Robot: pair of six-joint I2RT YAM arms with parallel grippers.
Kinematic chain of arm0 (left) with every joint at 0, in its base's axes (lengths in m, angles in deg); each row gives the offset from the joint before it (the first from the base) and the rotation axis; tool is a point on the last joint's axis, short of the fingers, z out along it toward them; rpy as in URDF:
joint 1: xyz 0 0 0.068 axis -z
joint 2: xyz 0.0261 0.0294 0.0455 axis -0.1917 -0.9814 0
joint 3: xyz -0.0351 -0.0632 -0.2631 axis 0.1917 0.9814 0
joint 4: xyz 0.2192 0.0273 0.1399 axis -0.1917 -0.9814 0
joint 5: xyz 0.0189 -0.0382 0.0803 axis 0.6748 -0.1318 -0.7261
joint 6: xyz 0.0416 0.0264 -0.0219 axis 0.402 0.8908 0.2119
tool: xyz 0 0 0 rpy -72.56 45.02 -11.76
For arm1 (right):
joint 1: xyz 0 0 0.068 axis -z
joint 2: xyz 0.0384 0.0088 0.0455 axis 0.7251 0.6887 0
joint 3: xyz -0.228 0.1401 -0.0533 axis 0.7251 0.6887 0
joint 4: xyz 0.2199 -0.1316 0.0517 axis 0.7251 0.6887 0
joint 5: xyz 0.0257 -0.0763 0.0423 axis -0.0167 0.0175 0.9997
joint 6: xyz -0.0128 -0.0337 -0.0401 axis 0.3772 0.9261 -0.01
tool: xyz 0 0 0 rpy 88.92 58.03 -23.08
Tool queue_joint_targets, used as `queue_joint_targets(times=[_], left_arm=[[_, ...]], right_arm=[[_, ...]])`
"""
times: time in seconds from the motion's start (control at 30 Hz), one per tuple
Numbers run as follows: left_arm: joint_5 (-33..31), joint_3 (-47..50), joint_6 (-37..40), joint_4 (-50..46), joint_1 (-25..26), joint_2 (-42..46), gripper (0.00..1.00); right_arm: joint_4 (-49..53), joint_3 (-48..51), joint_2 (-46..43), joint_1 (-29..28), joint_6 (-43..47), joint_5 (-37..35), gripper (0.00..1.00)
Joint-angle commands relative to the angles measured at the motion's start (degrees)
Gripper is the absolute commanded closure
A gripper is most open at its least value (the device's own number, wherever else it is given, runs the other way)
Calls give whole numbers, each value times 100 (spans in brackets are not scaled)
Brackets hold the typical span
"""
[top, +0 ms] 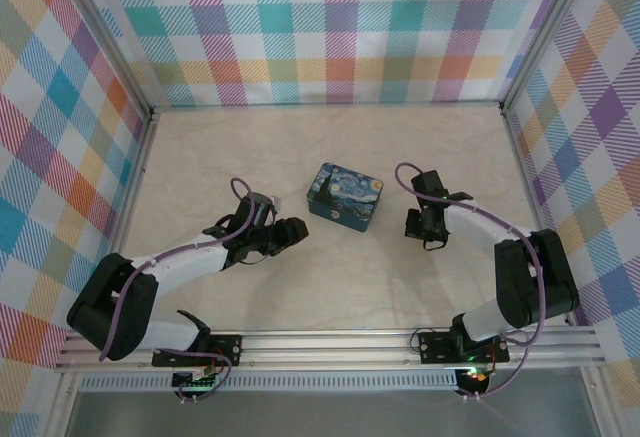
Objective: Unlock a padlock with a key
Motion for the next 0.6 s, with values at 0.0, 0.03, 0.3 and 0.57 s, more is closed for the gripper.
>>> queue_joint_targets(times=[0.0, 0.03, 0.3, 0.57], left_arm=[[-138, -137, 11, -88, 45, -31, 43], [-166, -166, 30, -142, 45, -28, 42], [-1051, -648, 538, -1015, -112, 369, 0], [-3858, -1710, 2048, -2348, -652, 642, 0]], right_arm=[[-22, -142, -159, 19, -108, 161, 68], [24, -142, -282, 24, -100, 139, 63], [339, -287, -1338, 79, 142, -180, 0], [-845, -176, -1615, 125, 753, -1582, 0]])
